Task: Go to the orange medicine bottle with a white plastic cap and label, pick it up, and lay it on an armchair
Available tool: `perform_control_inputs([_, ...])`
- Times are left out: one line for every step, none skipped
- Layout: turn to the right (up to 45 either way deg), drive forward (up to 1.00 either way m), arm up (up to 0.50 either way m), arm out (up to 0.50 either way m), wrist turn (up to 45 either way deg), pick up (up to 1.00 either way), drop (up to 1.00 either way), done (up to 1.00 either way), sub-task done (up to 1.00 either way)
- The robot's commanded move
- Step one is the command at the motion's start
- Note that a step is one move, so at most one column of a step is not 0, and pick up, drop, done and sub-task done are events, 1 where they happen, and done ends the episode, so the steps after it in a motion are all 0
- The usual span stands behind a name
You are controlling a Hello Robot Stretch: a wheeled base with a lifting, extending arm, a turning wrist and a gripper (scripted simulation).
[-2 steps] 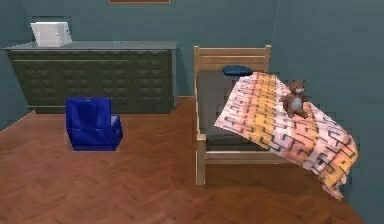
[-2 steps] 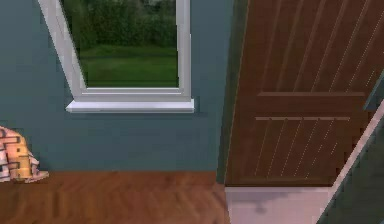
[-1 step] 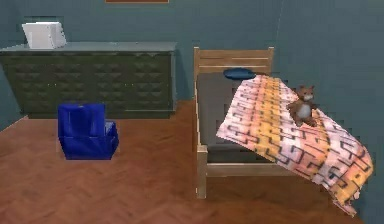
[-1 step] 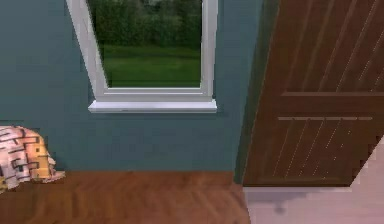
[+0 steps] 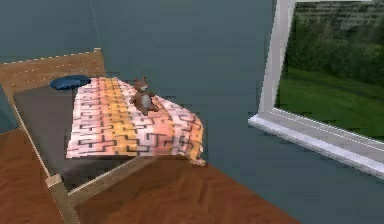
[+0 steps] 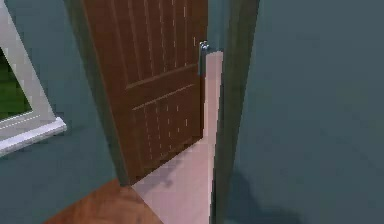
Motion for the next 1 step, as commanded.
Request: perform_control_inputs([24.0,0.00,0.00,0.00,0.0,0.00,0.00,0.00,0.00])
